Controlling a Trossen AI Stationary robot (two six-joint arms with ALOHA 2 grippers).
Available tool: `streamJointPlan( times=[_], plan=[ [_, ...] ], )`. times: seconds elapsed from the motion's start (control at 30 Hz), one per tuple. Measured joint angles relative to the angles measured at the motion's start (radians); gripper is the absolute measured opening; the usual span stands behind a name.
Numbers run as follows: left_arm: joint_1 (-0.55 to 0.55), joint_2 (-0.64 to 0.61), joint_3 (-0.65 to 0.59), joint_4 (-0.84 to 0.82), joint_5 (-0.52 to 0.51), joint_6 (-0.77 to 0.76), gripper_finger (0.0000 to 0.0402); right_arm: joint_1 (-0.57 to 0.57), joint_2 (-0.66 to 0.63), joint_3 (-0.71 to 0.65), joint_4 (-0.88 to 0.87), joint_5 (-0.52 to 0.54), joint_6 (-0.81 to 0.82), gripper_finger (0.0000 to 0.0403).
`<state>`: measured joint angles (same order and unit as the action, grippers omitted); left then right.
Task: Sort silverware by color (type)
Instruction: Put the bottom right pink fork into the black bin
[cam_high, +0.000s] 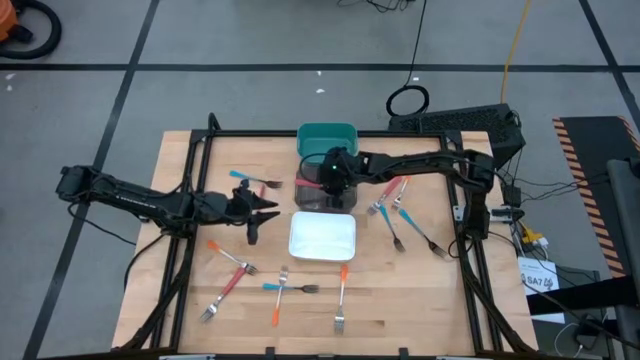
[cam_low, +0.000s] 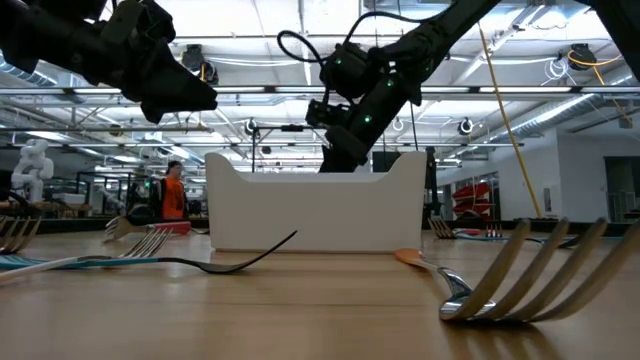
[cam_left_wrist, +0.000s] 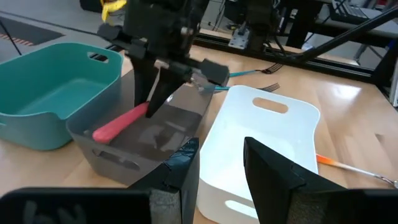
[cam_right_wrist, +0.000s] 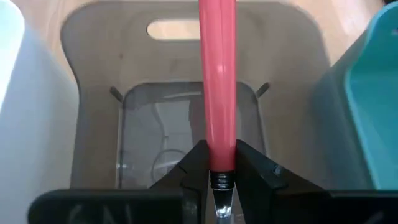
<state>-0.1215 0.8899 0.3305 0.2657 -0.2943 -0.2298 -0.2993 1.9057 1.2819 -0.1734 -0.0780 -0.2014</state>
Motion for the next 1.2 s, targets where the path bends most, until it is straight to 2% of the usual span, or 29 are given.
streamJointPlan(
  times=[0.47, 0.9, 1.03, 1.2],
  plan=[
    [-0.003, 0.000, 0.000, -0.003, 0.000, 0.017, 0.0122, 0.000, 0.012, 0.000, -0.022, 0.000, -0.008, 0.0055],
    [-0.003, 0.000, 0.000, -0.018, 0.000, 0.021, 0.0122, 0.000, -0.052, -0.001, -0.099, 0.005, 0.006, 0.0055],
    [-0.003, 0.000, 0.000, -0.018, 0.000, 0.021, 0.0122, 0.000, -0.052, -0.001, -0.107, 0.054, 0.006, 0.0055],
    [-0.003, 0.000, 0.000, -0.008, 0.000, 0.018, 0.0122, 0.000, -0.052, -0.001, -0.118, 0.056, 0.007, 0.0055]
  ],
)
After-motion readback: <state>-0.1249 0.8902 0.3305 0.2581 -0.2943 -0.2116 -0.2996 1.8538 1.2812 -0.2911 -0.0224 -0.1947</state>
